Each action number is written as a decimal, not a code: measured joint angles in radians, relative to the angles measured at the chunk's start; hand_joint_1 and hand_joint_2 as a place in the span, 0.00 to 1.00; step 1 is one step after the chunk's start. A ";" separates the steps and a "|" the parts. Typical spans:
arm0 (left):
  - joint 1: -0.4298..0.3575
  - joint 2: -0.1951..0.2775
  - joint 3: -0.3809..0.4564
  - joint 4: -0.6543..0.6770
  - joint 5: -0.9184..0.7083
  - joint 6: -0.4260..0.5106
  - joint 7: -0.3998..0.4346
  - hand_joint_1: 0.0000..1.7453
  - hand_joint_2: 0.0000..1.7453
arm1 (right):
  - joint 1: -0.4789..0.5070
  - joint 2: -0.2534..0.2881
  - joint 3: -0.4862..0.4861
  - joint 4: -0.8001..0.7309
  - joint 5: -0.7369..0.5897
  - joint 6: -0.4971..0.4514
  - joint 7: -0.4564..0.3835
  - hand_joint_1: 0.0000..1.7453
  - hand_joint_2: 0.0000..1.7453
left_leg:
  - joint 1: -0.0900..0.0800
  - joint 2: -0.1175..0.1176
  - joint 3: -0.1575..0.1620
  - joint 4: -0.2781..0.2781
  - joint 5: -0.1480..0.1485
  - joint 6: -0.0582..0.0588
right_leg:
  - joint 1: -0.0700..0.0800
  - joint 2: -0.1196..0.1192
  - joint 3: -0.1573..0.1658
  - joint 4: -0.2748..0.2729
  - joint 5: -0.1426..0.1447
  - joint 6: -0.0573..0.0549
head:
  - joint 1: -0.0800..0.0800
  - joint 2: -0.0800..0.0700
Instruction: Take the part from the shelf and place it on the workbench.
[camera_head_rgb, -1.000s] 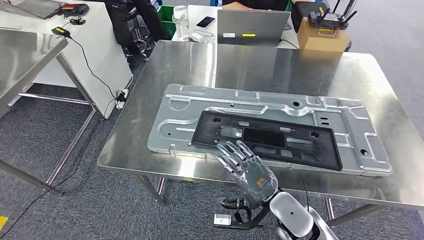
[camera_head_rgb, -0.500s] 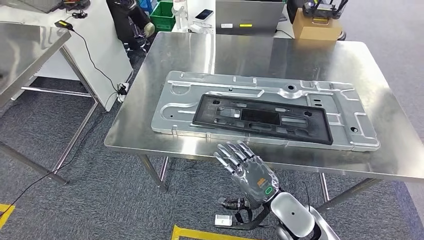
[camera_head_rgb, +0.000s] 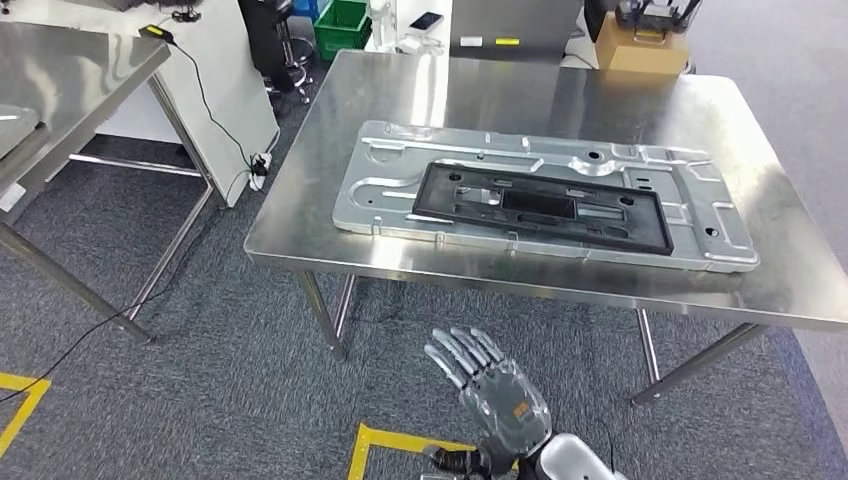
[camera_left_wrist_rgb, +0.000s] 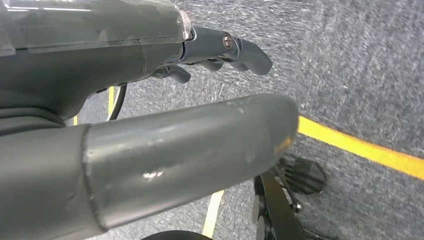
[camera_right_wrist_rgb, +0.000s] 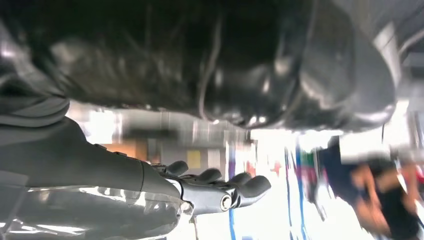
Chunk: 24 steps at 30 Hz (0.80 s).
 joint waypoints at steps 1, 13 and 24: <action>0.000 -0.004 0.010 0.000 0.000 0.005 -0.001 0.00 0.00 | 0.028 0.006 -0.009 -0.001 -0.029 0.017 -0.001 0.00 0.00 | 0.000 0.003 -0.013 -0.002 0.013 0.011 | -0.001 0.002 -0.011 0.031 -0.043 0.003 | 0.000 0.000; -0.015 -0.028 0.075 -0.001 0.000 0.054 0.019 0.00 0.00 | 0.211 0.104 -0.249 0.479 -0.379 0.109 0.109 0.00 0.00 | -0.027 0.013 -0.149 0.020 0.128 0.009 | 0.032 0.006 0.214 -0.058 -0.144 -0.051 | 0.000 0.000; -0.033 -0.028 0.059 0.000 0.000 0.064 0.050 0.00 0.00 | 0.117 0.261 -0.802 1.051 -0.151 0.155 0.177 0.00 1.00 | -0.002 0.007 -0.089 0.204 0.005 -0.036 | 0.014 -0.007 0.047 -0.032 -0.024 -0.049 | -0.002 0.000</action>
